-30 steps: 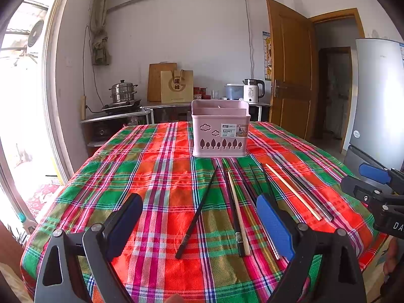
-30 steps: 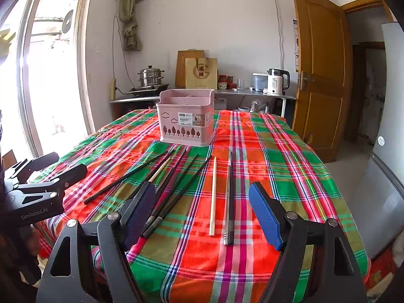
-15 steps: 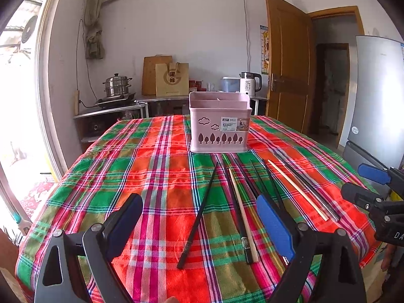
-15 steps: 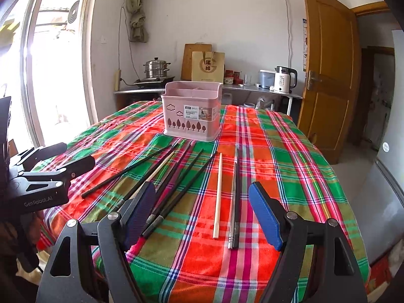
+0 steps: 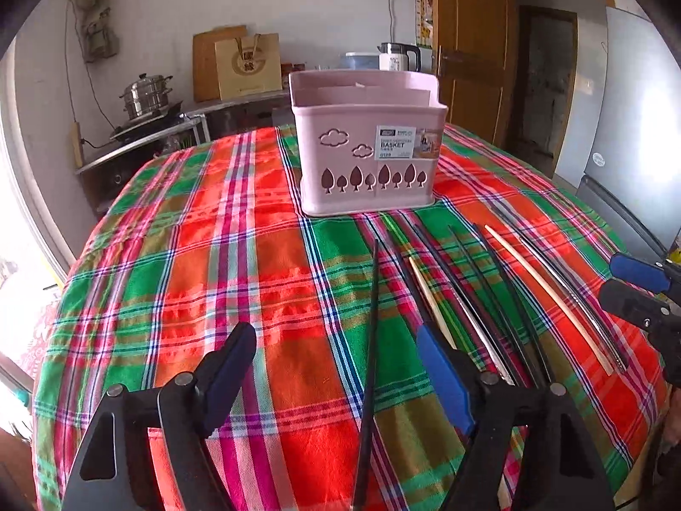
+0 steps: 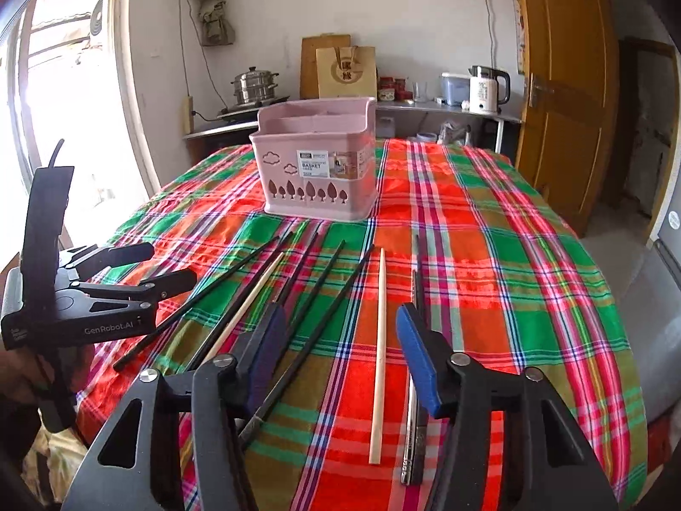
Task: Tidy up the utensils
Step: 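Lower the right tool onto a black chopstick and close it while the left tool grasps another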
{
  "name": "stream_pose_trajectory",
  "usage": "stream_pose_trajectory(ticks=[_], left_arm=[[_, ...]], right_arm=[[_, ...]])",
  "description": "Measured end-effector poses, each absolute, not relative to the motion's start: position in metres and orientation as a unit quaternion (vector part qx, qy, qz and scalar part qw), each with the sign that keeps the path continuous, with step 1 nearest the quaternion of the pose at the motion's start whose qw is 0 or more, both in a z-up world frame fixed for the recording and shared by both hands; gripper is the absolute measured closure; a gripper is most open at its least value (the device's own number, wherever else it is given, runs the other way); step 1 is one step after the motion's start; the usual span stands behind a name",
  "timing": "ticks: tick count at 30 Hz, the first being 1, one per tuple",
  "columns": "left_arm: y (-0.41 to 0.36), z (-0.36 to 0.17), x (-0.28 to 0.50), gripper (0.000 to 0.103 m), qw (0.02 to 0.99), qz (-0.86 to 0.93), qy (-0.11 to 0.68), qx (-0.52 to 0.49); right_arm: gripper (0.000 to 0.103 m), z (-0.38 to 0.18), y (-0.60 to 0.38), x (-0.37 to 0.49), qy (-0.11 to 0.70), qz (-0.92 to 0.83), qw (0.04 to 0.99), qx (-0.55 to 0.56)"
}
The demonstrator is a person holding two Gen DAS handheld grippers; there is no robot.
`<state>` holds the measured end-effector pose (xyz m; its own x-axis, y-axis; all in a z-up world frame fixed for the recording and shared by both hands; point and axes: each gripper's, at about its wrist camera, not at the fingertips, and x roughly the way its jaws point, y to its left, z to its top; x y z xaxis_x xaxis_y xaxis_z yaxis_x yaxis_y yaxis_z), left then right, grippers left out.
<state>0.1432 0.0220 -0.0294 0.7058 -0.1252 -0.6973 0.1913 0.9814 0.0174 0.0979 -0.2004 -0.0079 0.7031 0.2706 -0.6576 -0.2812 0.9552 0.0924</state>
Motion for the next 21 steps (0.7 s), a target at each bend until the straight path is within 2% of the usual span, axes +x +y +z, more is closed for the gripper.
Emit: stream_pose_trajectory(ticks=[4,5,9,14,21], left_arm=[[0.015,-0.038,0.167,0.037,0.909,-0.109,0.397,0.06],[0.013,-0.04,0.173,0.041,0.905,-0.113,0.404,0.063],[0.007,-0.047,0.191,0.052,0.894,-0.128,0.424,0.072],[0.001,-0.055,0.209,0.063,0.882,-0.136,0.444,0.08],[-0.006,-0.054,0.218,0.067,0.877,-0.14,0.449,0.099]], right_arm=[[0.067,-0.017,-0.199,0.125,0.388,0.153,0.909,0.013],[0.072,-0.019,-0.198,0.131,0.393,0.156,0.906,0.016],[0.081,-0.027,-0.195,0.152,0.416,0.158,0.895,0.025],[0.084,-0.036,-0.191,0.171,0.441,0.156,0.883,0.03],[0.086,-0.047,-0.187,0.188,0.467,0.143,0.872,0.027]])
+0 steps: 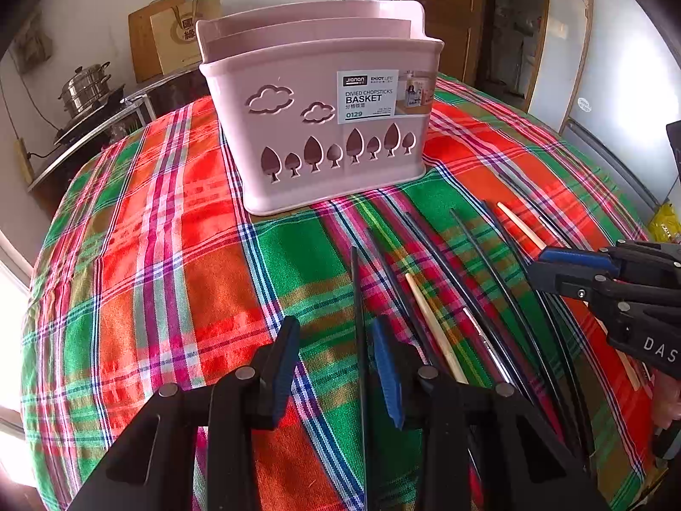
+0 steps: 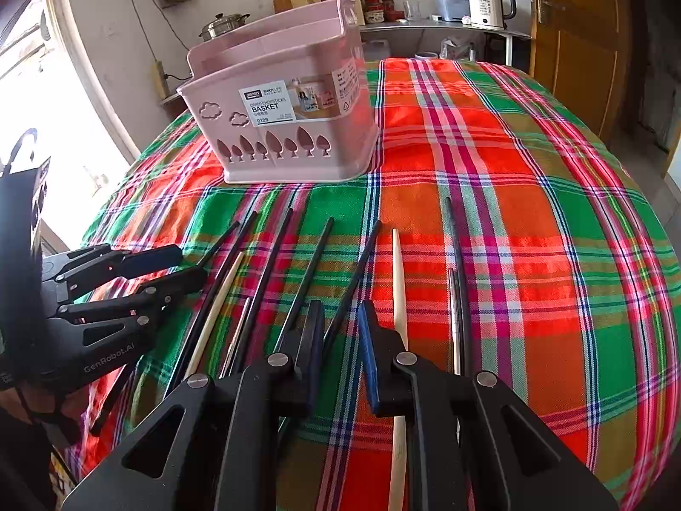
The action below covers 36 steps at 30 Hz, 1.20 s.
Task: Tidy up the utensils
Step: 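Lower the right tool onto a black chopstick and close it while the left tool grasps another, then lift the black chopsticks with both tools and carry them over the pink basket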
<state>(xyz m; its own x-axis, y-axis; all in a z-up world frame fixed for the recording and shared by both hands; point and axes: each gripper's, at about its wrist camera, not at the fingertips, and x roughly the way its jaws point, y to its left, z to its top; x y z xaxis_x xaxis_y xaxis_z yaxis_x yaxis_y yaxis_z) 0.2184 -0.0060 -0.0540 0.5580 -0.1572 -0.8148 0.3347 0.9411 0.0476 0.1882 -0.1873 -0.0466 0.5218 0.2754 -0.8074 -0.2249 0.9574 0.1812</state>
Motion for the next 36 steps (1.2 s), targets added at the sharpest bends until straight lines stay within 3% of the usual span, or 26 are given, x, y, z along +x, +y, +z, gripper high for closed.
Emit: stream_pose_trajectory(ticks=[5,8,10,12,13,21,36], left_arm=[[-0.008,-0.053,0.226,0.067,0.869,-0.149,0.462,0.101],[-0.009,-0.053,0.228,0.068,0.866,-0.151,0.465,0.104],[-0.012,-0.052,0.227,0.077,0.864,-0.159,0.466,0.105],[-0.017,-0.051,0.225,0.095,0.863,-0.163,0.465,0.112],[-0.019,-0.051,0.224,0.098,0.863,-0.163,0.465,0.115],[-0.012,-0.038,0.219,0.099,0.87,-0.166,0.455,0.094],[0.019,0.07,0.191,0.099,0.917,-0.169,0.36,0.039]], right_arm=[[0.086,-0.048,-0.182,0.196,0.475,0.135,0.87,0.016],[0.093,-0.048,-0.18,0.199,0.477,0.129,0.87,0.006],[0.094,-0.048,-0.179,0.201,0.477,0.13,0.869,0.01],[0.094,-0.048,-0.179,0.202,0.477,0.134,0.868,0.013],[0.095,-0.047,-0.178,0.202,0.477,0.136,0.868,0.014],[0.096,-0.026,-0.181,0.194,0.453,0.154,0.878,0.018],[0.097,0.046,-0.191,0.174,0.372,0.191,0.908,0.032]])
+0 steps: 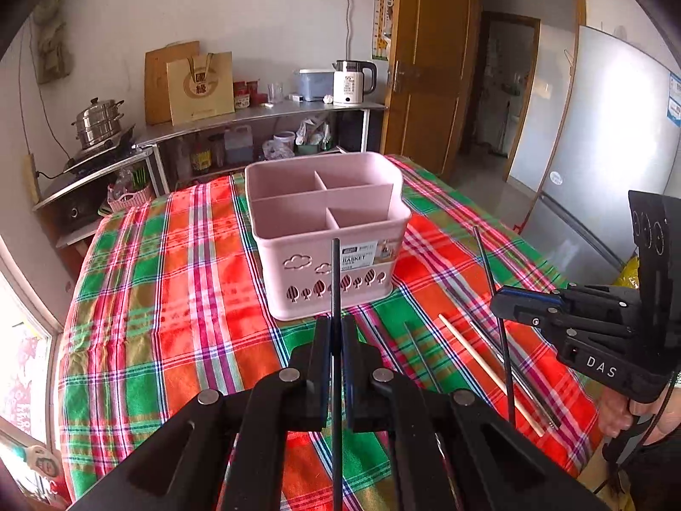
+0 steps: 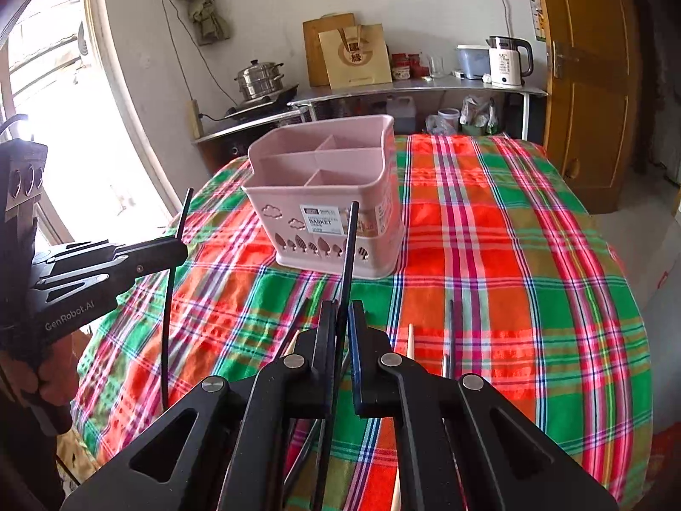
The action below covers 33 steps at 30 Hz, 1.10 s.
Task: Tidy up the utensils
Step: 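Lift the black chopsticks with both tools and carry them over the pink basket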
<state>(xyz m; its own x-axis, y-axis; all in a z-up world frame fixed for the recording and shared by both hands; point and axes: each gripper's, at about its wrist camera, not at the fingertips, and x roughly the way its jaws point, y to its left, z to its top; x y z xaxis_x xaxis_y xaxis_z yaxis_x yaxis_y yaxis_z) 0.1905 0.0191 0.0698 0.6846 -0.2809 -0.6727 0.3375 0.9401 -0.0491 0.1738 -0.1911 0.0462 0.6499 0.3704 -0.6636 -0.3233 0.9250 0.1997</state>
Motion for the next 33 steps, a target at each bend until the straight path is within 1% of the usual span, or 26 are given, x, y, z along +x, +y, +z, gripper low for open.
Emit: stream_pose_trajectory(ticks=[17,25,33], left_arm=[[0.033,0.128,0.176,0.099,0.934,-0.167,0.314,0.014],[0.035,0.158,0.197,0.099,0.936,-0.169,0.31,-0.005],[0.039,0.201,0.227,0.099,0.943,-0.16,0.292,-0.016]], right_arm=[[0.098,0.103,-0.198,0.158,0.304,0.207,0.93,0.026],[0.098,0.132,-0.196,0.174,0.276,0.213,0.937,0.028],[0.098,0.167,-0.189,0.198,0.244,0.224,0.943,0.033]])
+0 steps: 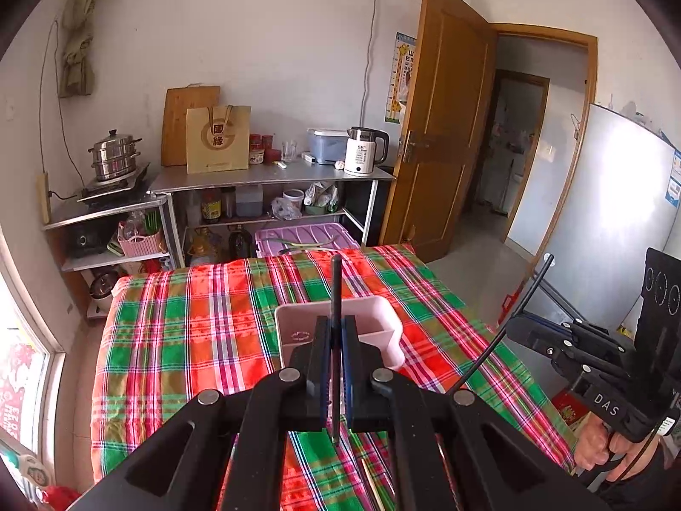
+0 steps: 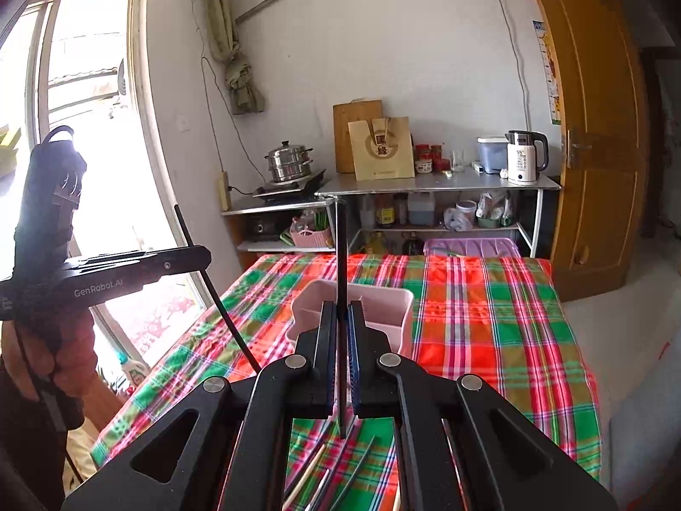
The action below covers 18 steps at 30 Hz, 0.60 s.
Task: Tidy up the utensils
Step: 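Lift the black chopsticks with both tools and carry them over the pink basket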
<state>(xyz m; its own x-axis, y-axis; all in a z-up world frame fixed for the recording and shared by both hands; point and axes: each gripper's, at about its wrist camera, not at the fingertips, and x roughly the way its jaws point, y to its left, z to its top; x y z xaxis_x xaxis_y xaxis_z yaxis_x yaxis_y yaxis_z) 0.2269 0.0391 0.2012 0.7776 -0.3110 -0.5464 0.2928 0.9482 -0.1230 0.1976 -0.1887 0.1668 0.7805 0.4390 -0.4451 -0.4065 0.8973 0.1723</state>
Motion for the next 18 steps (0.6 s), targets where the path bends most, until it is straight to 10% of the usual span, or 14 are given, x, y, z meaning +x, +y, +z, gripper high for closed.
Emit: stream_pose_trajectory(ticks=[18], left_arm=[[0.06,0.211,0.315,0.099,0.946,-0.137,0.286,-0.061]], right_arm=[[0.098,0.175,-0.162,0.277,0.23,0.23,0.943,0.074]])
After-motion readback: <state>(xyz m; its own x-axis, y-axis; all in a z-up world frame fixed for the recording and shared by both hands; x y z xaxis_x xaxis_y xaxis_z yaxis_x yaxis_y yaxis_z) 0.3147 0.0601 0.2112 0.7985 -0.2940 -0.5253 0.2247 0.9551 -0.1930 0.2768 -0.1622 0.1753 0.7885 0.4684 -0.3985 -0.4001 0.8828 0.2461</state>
